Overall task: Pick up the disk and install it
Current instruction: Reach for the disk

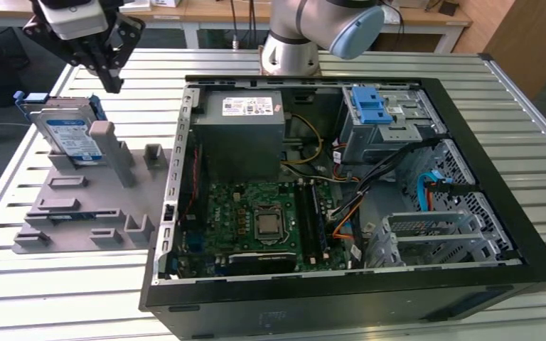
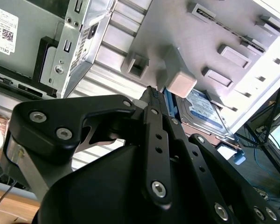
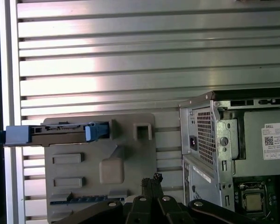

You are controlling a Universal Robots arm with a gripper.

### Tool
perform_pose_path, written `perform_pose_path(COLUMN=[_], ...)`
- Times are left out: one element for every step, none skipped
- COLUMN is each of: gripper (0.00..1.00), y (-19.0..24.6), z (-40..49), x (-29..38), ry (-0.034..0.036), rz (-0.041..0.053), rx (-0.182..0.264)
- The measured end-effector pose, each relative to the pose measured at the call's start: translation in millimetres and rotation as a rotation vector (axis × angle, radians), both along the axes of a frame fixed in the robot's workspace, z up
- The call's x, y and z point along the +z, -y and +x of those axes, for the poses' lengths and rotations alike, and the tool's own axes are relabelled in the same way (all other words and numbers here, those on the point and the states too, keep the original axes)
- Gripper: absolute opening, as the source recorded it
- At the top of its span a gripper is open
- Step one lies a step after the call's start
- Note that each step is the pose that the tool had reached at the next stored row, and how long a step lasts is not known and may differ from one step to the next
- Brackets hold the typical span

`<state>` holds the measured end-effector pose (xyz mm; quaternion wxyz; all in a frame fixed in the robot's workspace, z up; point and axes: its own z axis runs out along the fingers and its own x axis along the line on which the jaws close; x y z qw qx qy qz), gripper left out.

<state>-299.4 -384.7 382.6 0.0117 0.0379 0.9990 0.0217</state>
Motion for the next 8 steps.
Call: perform_pose_path(gripper=[0.11, 0.11, 0.11, 0.11, 0.11, 0.11, 0.11, 0.11], y=[0.0, 0.0, -0.1, -0.1, -0.1, -0.1, -0.2, -0.2], z=[-0.3, -0.6, -0.8, -1.1, -1.4, -1.8, -2.2, -2.6], x=[-0.1, -0.1, -0.2, -0.3, -0.3, -0.4, -0.4, -0.5], ry=[-0.0001, -0.0003, -0.0006, -0.0009, -0.0013, -0.0016, -0.0019, -0.0022], rz=[0.0000, 0.0000, 0.0000, 0.0000, 0.0000, 0.0000, 0.0000, 0.0000], rx=[0.000, 0.000, 0.000, 0.000, 0.000, 0.000, 0.000, 0.000])
